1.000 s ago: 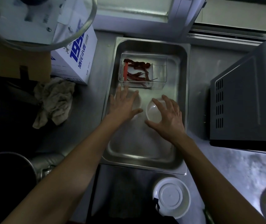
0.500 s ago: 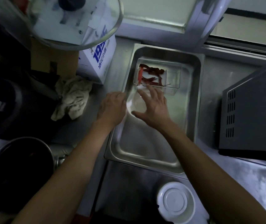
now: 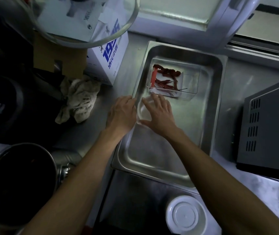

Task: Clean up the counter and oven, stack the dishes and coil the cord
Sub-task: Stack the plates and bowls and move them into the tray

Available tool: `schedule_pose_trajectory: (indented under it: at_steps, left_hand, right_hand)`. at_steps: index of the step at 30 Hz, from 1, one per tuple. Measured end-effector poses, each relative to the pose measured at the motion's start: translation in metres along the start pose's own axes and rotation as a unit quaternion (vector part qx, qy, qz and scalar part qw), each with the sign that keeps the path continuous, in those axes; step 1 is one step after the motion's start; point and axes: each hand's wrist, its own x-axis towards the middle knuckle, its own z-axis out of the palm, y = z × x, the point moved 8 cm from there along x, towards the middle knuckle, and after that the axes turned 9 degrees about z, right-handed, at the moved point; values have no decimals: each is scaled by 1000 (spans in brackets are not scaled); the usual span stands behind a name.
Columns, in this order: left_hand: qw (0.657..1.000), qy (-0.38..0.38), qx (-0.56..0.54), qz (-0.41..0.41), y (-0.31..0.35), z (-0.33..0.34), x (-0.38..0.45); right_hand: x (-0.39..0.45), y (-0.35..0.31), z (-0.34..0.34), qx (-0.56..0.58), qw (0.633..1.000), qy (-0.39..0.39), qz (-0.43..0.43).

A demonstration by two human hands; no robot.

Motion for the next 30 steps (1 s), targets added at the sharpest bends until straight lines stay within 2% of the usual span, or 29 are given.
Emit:
schedule_pose_trajectory:
  at_steps: [8, 12, 16, 20, 24, 30]
  left_hand:
    - [1000, -1, -11, -12, 12, -11, -14]
    - [1000, -4, 1, -9, 18, -16, -30]
    - [999, -23, 23, 5, 30, -13, -52]
    - [999, -26, 31, 36, 62, -8, -84]
    - [996, -20, 25, 78, 94, 1, -120]
    - [995, -33, 21, 93, 126, 17, -161]
  right_hand:
    - [-4, 1, 4, -28, 999, -33, 3]
    - [-22, 4, -10, 6, 1000, -13, 15]
    - [-61, 19, -32, 49, 997, 45, 38]
    - [-110, 40, -44, 82, 992, 58, 70]
    - [-162, 55, -46, 105, 990, 69, 66]
    - [-231, 71, -46, 130, 983, 105, 72]
